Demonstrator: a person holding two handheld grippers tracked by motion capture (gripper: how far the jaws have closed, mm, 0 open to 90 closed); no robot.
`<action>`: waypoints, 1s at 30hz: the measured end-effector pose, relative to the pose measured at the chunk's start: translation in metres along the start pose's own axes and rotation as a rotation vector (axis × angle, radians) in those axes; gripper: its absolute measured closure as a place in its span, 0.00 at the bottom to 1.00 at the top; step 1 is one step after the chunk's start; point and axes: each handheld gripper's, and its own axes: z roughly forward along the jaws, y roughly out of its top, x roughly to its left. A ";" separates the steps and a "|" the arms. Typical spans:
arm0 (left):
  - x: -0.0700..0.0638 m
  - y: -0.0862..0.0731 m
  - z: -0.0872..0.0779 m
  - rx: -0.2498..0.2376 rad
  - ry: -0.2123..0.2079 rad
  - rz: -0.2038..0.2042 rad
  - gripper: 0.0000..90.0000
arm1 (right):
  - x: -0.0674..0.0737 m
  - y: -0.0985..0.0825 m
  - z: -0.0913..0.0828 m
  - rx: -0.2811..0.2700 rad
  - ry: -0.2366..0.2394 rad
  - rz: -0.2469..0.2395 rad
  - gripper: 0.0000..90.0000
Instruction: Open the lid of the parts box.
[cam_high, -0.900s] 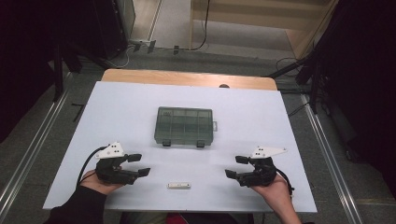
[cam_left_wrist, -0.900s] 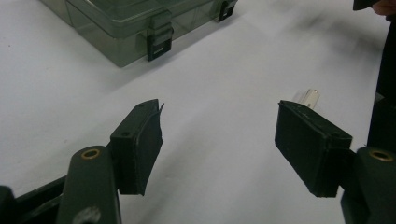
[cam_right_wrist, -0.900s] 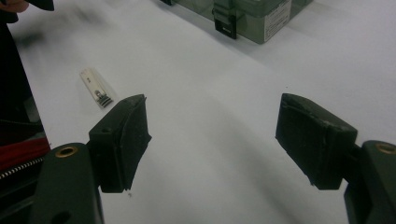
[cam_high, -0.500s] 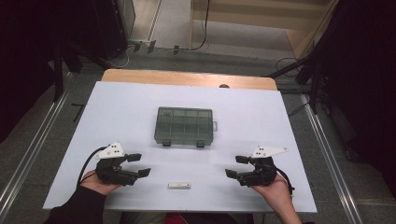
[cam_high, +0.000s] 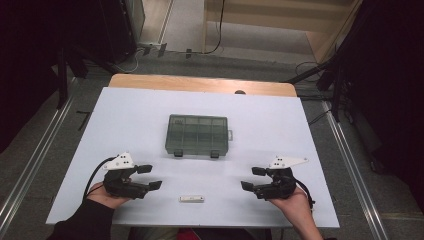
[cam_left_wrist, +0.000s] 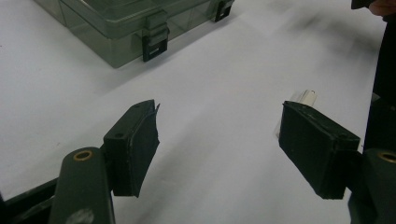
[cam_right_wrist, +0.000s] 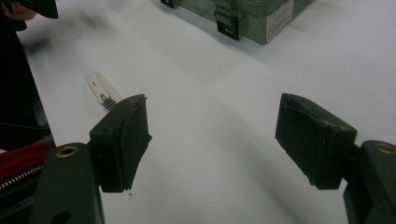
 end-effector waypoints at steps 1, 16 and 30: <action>0.000 0.000 0.000 -0.001 0.000 -0.001 0.31 | 0.000 0.000 0.000 0.000 -0.001 0.000 0.30; 0.001 0.000 0.000 0.001 -0.008 0.000 0.31 | -0.002 0.004 0.002 -0.006 -0.010 0.011 0.28; 0.001 0.001 0.002 0.006 -0.007 -0.009 0.31 | -0.010 0.020 0.004 -0.006 -0.056 -0.006 0.30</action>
